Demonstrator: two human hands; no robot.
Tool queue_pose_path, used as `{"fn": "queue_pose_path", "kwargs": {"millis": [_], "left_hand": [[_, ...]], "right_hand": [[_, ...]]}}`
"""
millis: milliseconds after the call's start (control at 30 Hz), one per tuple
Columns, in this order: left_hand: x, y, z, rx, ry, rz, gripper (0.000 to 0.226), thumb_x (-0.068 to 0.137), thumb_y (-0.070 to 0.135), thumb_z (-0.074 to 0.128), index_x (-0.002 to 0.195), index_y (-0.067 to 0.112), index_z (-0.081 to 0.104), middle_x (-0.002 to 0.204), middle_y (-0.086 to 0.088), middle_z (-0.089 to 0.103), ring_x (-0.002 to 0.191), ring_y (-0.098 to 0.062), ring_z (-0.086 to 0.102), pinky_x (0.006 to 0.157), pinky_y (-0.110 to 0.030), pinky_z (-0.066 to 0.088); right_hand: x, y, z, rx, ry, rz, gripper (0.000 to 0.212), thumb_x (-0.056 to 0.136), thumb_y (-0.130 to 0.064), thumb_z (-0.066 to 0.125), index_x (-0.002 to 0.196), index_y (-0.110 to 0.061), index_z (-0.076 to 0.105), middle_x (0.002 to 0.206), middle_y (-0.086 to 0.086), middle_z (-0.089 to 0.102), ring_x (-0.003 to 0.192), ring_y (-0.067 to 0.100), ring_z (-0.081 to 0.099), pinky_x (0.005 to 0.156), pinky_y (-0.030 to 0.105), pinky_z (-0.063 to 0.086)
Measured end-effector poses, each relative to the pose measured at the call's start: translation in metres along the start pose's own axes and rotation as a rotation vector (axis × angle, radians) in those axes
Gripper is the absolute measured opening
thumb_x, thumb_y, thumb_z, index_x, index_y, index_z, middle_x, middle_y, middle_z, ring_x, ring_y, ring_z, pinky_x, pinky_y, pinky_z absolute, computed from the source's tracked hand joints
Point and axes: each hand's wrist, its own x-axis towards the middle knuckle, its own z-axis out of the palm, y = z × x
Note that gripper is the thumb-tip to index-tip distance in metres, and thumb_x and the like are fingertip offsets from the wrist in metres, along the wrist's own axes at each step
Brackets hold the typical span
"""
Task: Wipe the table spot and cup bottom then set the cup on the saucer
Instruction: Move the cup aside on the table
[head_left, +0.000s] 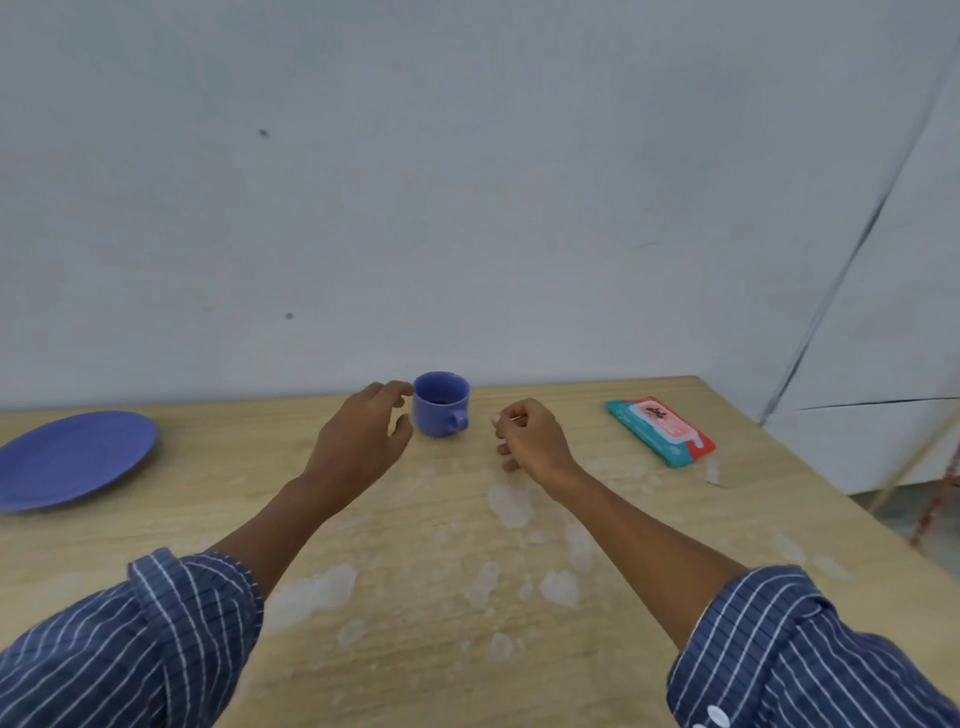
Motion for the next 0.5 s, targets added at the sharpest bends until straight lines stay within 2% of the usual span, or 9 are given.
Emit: {"fn": "queue_pose_path", "kwargs": {"millis": [100,233,300,367,433,500], "left_hand": [[0.006,0.036,0.017,-0.029,0.027,0.127,0.03,0.091,0.018,0.057,0.12,0.023,0.061,0.111,0.006,0.064,0.099,-0.016,0.06,0.072,-0.033,0.052],[0.009,0.074,0.045,-0.078,0.005,0.237,0.026,0.092,0.017,0.058,0.117,0.024,0.062,0.104,0.01,0.063,0.085,0.002,0.048,0.066,-0.021,0.048],[0.009,0.086,0.059,-0.131,-0.027,0.237,0.026,0.092,0.017,0.057,0.117,0.024,0.062,0.104,0.01,0.063,0.082,0.003,0.048,0.071,-0.024,0.052],[0.011,0.096,0.072,-0.156,-0.059,0.226,0.027,0.093,0.017,0.057,0.118,0.024,0.062,0.107,0.009,0.063,0.081,0.001,0.05,0.072,-0.02,0.05],[0.013,0.103,0.084,-0.163,-0.087,0.226,0.028,0.093,0.018,0.056,0.12,0.024,0.061,0.11,0.008,0.064,0.083,0.002,0.051,0.072,-0.016,0.047],[0.015,0.109,0.094,-0.165,-0.117,0.228,0.029,0.094,0.019,0.055,0.122,0.024,0.06,0.113,0.006,0.064,0.085,0.002,0.051,0.074,-0.018,0.05]], "right_hand": [[0.009,0.014,-0.046,-0.239,0.088,-0.079,0.015,0.093,-0.021,0.058,0.102,-0.011,0.064,0.094,0.004,0.069,0.09,0.023,0.066,0.077,0.036,0.053],[0.022,0.041,-0.103,-0.571,0.17,-0.122,0.017,0.092,-0.013,0.055,0.105,-0.009,0.065,0.104,0.014,0.071,0.102,0.033,0.063,0.085,0.038,0.05],[0.029,0.054,-0.126,-0.77,0.2,-0.113,0.025,0.092,-0.015,0.055,0.115,-0.01,0.063,0.119,0.014,0.066,0.116,0.033,0.056,0.093,0.04,0.047],[0.034,0.065,-0.145,-0.94,0.199,-0.086,0.039,0.091,-0.019,0.055,0.13,-0.015,0.057,0.136,0.009,0.057,0.126,0.03,0.05,0.1,0.039,0.044],[0.036,0.075,-0.157,-1.042,0.163,-0.051,0.052,0.091,-0.022,0.053,0.142,-0.02,0.047,0.149,0.004,0.047,0.131,0.031,0.046,0.106,0.041,0.039],[0.038,0.083,-0.163,-1.078,0.123,-0.02,0.056,0.092,-0.025,0.05,0.147,-0.022,0.04,0.153,0.005,0.041,0.133,0.032,0.044,0.109,0.044,0.037]]}}
